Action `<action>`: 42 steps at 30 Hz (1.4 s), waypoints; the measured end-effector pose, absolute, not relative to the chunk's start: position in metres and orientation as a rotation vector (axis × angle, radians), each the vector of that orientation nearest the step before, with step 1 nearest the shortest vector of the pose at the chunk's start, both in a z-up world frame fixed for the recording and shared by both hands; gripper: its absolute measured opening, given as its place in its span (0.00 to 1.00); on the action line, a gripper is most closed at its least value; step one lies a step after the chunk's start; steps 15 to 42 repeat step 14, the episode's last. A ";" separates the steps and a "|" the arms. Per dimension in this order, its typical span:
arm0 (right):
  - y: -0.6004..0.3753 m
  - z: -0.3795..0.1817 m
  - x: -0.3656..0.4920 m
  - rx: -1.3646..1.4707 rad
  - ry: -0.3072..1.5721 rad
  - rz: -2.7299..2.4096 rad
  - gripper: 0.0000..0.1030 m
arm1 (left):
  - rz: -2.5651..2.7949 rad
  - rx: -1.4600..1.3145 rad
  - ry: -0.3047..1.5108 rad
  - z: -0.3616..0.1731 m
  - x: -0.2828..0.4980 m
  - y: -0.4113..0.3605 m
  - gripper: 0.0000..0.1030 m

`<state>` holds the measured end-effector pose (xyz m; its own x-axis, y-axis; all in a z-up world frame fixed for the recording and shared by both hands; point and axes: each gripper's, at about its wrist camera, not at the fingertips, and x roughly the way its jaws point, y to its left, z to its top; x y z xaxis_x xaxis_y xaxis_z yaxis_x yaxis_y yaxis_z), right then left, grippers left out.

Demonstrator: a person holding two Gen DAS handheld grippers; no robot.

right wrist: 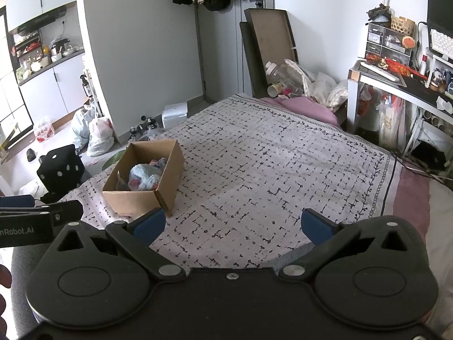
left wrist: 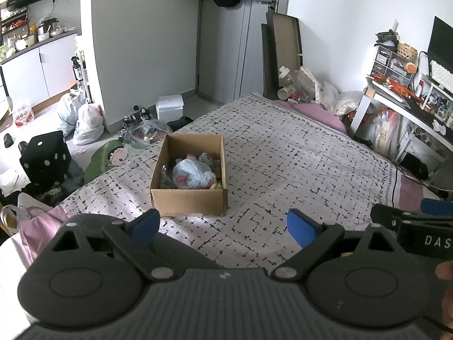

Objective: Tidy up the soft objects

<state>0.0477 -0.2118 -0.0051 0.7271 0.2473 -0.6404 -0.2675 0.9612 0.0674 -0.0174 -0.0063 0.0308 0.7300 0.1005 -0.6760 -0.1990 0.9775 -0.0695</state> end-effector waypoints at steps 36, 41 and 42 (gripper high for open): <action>-0.214 -0.009 0.047 -0.011 0.701 0.260 1.00 | 0.146 -0.158 0.721 0.028 -0.019 -0.006 0.93; -0.214 -0.009 0.047 -0.011 0.701 0.260 1.00 | 0.146 -0.158 0.721 0.028 -0.019 -0.006 0.93; -0.214 -0.009 0.047 -0.011 0.701 0.260 1.00 | 0.146 -0.158 0.721 0.028 -0.019 -0.006 0.93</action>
